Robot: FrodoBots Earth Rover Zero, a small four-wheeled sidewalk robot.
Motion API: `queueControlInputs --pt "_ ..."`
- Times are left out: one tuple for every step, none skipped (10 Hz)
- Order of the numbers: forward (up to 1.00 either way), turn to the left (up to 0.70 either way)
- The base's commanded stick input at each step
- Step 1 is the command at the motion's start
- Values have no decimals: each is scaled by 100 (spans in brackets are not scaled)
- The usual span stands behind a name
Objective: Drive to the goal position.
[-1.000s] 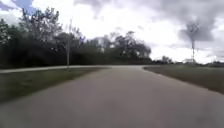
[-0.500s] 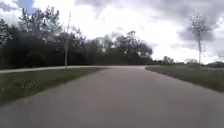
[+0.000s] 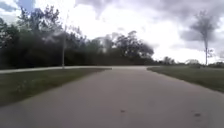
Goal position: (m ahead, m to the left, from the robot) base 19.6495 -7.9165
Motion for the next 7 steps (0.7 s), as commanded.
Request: queueControlInputs --pt "100 -21" --pt "100 -21" --pt "100 -21" --pt "100 -20" --pt "100 -18" --pt "100 -14" --pt "100 -6"
